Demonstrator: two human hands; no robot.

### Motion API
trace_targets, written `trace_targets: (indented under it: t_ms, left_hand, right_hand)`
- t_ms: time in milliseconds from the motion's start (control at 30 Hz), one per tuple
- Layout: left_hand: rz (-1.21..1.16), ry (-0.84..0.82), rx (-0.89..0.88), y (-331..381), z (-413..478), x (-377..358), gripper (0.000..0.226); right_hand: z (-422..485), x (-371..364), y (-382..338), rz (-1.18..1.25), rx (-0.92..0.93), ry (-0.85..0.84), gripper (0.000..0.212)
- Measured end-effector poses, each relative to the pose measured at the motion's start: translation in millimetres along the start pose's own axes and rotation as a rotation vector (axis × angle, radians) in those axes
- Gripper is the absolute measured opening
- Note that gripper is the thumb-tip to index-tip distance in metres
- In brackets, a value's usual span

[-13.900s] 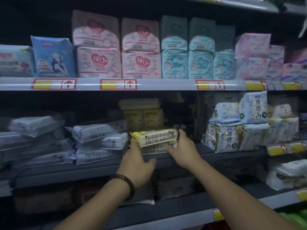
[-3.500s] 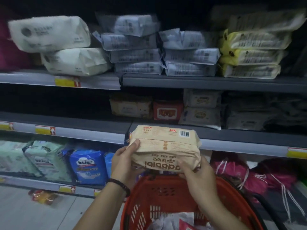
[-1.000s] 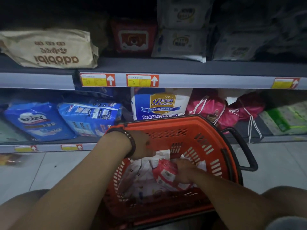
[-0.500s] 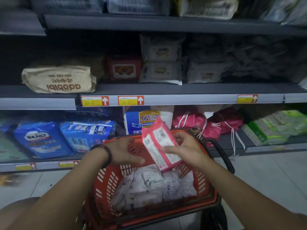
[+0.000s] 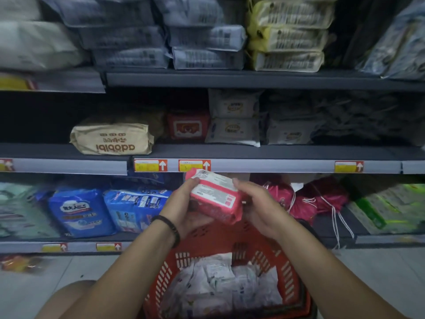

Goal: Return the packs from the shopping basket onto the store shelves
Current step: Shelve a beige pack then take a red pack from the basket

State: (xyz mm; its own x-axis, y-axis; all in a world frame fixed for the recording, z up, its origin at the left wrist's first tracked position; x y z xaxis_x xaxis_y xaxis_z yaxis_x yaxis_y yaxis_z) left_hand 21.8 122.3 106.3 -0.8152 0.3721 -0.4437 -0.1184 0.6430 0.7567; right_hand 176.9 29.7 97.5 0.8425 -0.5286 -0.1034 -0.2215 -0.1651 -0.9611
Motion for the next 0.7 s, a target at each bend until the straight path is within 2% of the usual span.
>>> trace_targets:
  t_ms: [167, 200, 300, 433, 567, 633, 700]
  left_hand:
    - [-0.242, -0.027, -0.036, 17.6, 4.5, -2.3, 0.044]
    - [-0.276, -0.041, -0.053, 22.2, 5.6, -2.2, 0.042]
    - [-0.274, -0.042, -0.111, 35.7, 11.9, 1.2, 0.037]
    - [-0.136, 0.049, -0.293, 57.2, 21.6, 8.4, 0.036]
    - [0.123, 0.123, -0.611, 95.4, 24.9, 13.9, 0.031]
    - [0.216, 0.146, -0.694, 107.7, 31.9, 17.1, 0.029]
    - [0.278, 0.204, -0.738, 114.0, 41.6, 21.5, 0.039]
  right_hand:
    - [12.3, -8.8, -8.6, -0.125, 0.199, 0.108, 0.116]
    - [12.1, -12.1, -10.8, -0.135, 0.238, 0.125, 0.116]
    - [17.3, -16.1, -13.5, -0.163, 0.369, 0.171, 0.090]
    - [24.3, -27.2, -15.8, -0.207, 0.475, 0.209, 0.081]
    - [38.1, -46.0, -29.4, -0.239, 0.545, 0.260, 0.079]
    - [53.4, -51.2, -37.4, -0.272, 0.568, 0.294, 0.082]
    - [71.2, -54.6, -46.0, -0.316, 0.581, 0.315, 0.087]
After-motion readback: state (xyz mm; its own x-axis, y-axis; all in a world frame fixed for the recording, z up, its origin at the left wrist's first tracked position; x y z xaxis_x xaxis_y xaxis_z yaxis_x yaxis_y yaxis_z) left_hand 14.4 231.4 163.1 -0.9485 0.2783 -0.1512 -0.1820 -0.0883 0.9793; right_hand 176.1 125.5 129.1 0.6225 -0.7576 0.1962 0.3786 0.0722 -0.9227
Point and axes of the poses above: each hand's wrist, its own z-axis towards the middle knuckle, its own x-axis out of the back of the hand, y = z × x, the point moved 4 cm from there along z, towards the middle knuckle, and after that the axes turned 7 degrees about -z, right-handed, at the moved point
